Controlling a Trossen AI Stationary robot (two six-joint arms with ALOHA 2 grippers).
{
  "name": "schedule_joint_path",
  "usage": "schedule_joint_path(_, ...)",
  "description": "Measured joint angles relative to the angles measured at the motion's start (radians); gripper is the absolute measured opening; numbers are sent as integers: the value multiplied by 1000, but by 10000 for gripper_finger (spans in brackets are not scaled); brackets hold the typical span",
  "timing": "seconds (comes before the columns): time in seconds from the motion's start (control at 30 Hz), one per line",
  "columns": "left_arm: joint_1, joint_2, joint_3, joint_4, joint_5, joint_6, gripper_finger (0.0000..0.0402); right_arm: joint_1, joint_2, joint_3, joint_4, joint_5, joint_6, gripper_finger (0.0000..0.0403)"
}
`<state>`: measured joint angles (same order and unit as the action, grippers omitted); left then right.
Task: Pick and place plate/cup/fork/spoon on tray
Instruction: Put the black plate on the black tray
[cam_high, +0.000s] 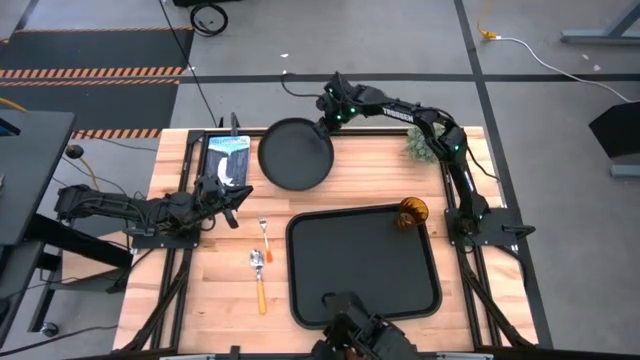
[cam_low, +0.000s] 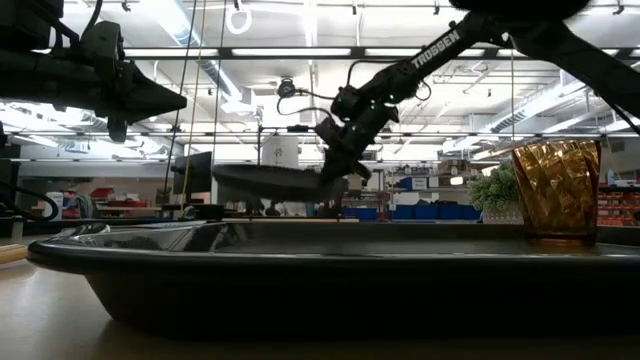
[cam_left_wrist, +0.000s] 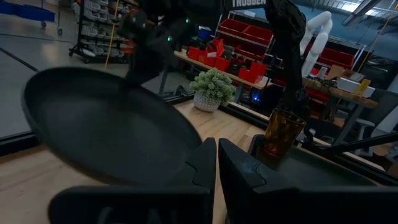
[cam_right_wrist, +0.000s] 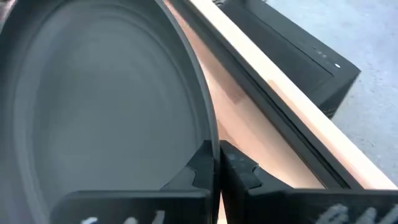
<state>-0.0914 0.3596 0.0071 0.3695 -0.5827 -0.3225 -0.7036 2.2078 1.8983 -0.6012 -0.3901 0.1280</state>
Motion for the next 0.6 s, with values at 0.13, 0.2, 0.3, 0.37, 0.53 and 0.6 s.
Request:
schedule_joint_path(0.13, 0, 0, 0, 0, 0, 0, 25, 2, 0, 62, -84, -53, -41, 15)
schedule_joint_path(0.2, 0, 0, 0, 0, 0, 0, 25, 8, 0, 81, -121, -96, -76, 15)
schedule_joint_path(0.3, 0, 0, 0, 0, 0, 0, 25, 34, 0, 91, -202, -169, -131, 15)
schedule_joint_path(0.37, 0, 0, 0, 0, 0, 0, 25, 60, 0, 92, -253, -204, -180, 15)
schedule_joint_path(0.53, 0, 0, 0, 0, 0, 0, 25, 143, 0, 92, -382, -174, -307, 15)
schedule_joint_path(0.6, 0, 0, 0, 0, 0, 0, 25, 178, 0, 92, -414, -154, -337, 15)
